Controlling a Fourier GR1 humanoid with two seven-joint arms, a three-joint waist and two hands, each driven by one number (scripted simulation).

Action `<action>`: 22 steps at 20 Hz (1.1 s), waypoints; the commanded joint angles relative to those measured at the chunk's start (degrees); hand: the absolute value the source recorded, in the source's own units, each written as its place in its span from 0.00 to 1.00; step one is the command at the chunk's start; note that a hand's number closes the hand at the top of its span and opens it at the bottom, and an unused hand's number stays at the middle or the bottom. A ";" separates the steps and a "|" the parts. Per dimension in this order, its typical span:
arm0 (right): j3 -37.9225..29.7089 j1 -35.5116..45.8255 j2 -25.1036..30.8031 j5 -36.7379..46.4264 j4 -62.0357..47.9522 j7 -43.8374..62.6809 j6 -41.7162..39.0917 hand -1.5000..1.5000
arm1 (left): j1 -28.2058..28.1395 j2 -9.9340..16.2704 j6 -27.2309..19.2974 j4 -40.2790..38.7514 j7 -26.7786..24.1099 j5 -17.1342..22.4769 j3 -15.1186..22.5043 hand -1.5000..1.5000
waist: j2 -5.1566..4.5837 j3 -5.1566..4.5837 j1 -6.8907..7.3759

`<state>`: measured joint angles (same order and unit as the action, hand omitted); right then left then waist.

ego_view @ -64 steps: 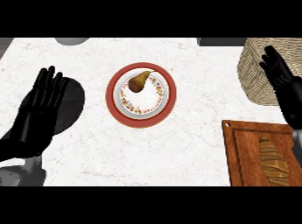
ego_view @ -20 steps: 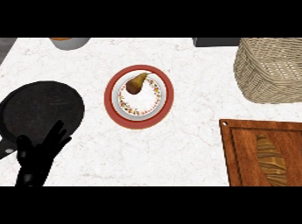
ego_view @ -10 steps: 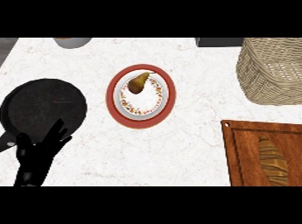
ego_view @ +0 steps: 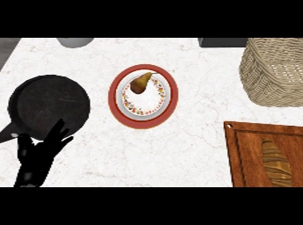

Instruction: Pick the croissant from the cutting board and place it in the basket

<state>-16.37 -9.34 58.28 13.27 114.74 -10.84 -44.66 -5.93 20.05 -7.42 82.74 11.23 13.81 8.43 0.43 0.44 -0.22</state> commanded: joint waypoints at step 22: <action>16.30 1.67 -16.54 28.82 -11.00 -7.79 13.27 0.00 | -1.51 -2.81 1.69 -2.08 3.89 -3.35 -1.42 0.50 | -0.42 -0.44 0.31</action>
<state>-2.26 -8.52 44.78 39.76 102.75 -20.46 -31.59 -5.77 17.87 -6.36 83.06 13.32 10.90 6.56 0.45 0.52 0.10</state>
